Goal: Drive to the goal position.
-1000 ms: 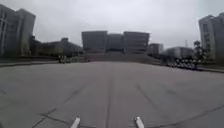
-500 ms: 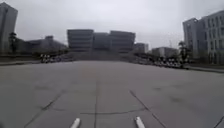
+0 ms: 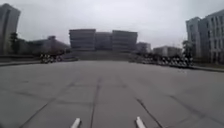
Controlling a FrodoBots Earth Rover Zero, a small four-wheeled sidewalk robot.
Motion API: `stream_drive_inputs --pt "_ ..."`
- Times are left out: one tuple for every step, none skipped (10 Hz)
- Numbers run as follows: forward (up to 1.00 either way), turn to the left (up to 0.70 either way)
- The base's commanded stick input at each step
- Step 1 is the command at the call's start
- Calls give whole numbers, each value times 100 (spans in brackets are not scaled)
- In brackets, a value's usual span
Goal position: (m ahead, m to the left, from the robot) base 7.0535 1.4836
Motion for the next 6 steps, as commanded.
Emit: stream_drive_inputs --pt "100 0" --pt "100 0" --pt "100 0" --pt "100 0" --pt "100 0" --pt "100 0"
